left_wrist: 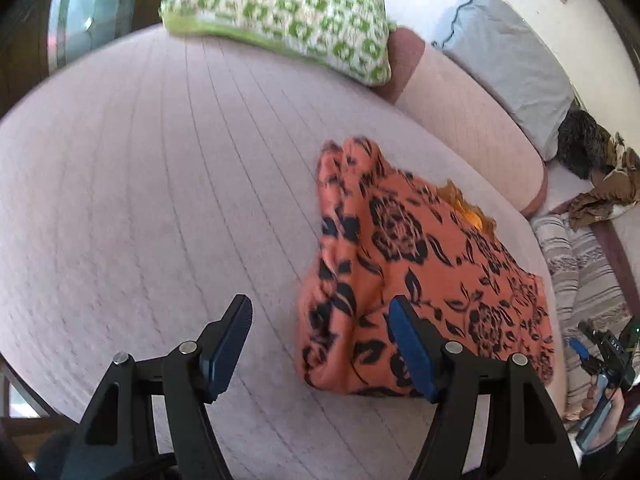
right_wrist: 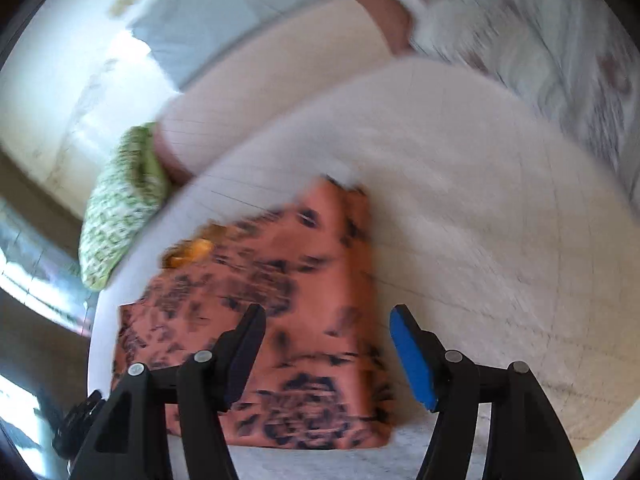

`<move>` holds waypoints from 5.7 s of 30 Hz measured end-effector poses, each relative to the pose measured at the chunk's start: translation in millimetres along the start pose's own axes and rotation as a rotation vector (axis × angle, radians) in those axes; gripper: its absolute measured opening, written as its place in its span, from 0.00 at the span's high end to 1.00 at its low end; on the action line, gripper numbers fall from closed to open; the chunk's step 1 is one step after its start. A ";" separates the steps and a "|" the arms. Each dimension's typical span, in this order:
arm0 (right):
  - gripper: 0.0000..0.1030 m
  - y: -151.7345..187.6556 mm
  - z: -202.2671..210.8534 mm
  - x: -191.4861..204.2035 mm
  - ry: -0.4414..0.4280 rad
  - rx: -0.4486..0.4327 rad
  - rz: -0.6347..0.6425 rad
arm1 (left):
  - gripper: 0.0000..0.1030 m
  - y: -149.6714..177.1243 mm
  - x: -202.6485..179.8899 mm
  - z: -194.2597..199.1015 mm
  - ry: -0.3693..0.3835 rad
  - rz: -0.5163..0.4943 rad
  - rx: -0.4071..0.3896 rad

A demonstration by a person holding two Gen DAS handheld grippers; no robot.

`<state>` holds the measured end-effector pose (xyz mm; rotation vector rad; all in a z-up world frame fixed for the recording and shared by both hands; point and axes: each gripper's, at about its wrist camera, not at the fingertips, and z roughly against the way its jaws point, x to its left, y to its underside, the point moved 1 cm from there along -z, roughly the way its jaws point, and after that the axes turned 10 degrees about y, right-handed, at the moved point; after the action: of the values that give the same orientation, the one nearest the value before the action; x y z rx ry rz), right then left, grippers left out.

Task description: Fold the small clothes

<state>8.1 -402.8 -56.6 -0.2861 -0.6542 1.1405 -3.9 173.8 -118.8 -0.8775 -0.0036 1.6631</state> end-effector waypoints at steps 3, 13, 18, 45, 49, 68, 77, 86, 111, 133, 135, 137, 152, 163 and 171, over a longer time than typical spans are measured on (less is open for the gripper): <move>0.33 3.4 -7.6 31.9 -0.028 -0.004 0.088 | 0.36 5.6 -3.5 -5.5 0.046 0.015 0.025; 0.31 36.1 -83.7 30.5 0.010 0.129 0.097 | 0.94 16.7 35.0 -17.4 0.118 0.269 0.098; 0.25 34.6 -86.7 30.5 -0.019 0.151 0.115 | 0.48 -9.3 -5.3 1.2 0.093 0.100 0.069; 0.17 11.7 -68.0 35.5 -0.137 0.134 0.055 | 0.48 -96.8 -47.7 -67.1 -0.056 -0.196 0.018; 0.17 -14.1 -65.4 45.7 -0.154 0.077 0.049 | 0.40 -76.9 -66.5 -80.7 -0.055 -0.269 0.035; 0.19 -56.2 -138.2 19.5 -0.149 0.164 -0.156 | 0.41 -67.7 -59.5 -108.5 -0.131 -0.268 0.058; 0.14 -33.8 -136.7 7.3 -0.087 0.234 -0.166 | 0.23 -55.5 -32.8 -88.5 -0.164 -0.074 0.092; 0.14 27.8 -50.1 37.9 -0.217 0.170 -0.087 | 0.22 -16.7 -67.4 -21.3 -0.102 -0.143 0.019; 0.13 36.4 -43.2 1.4 -0.199 0.086 -0.212 | 0.21 24.6 -70.3 -39.0 -0.225 -0.221 0.118; 0.13 70.8 2.7 -9.5 -0.260 0.072 -0.389 | 0.21 14.6 -99.6 -25.2 -0.185 -0.262 0.004; 0.13 91.7 2.0 -16.2 -0.255 0.116 -0.430 | 0.21 15.0 -110.3 -30.9 -0.183 -0.288 0.010; 0.13 106.4 -8.1 -22.3 -0.247 0.160 -0.481 | 0.21 17.3 -121.6 -41.8 -0.187 -0.323 0.035; 0.13 91.0 -49.4 -41.3 -0.221 0.160 -0.640 | 0.21 23.1 -161.8 -70.2 -0.213 -0.398 0.052; 0.13 92.3 -49.9 -41.5 -0.153 0.179 -0.717 | 0.21 15.1 -151.2 -84.8 -0.209 -0.354 0.067; 0.44 80.4 -58.3 -33.8 -0.094 0.203 -0.650 | 0.21 7.9 -159.1 -108.5 -0.235 -0.360 0.068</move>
<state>-24.9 -394.1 -155.8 0.1526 -0.6432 0.5880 51.3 -10.7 -114.7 -0.5856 -0.2516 1.4091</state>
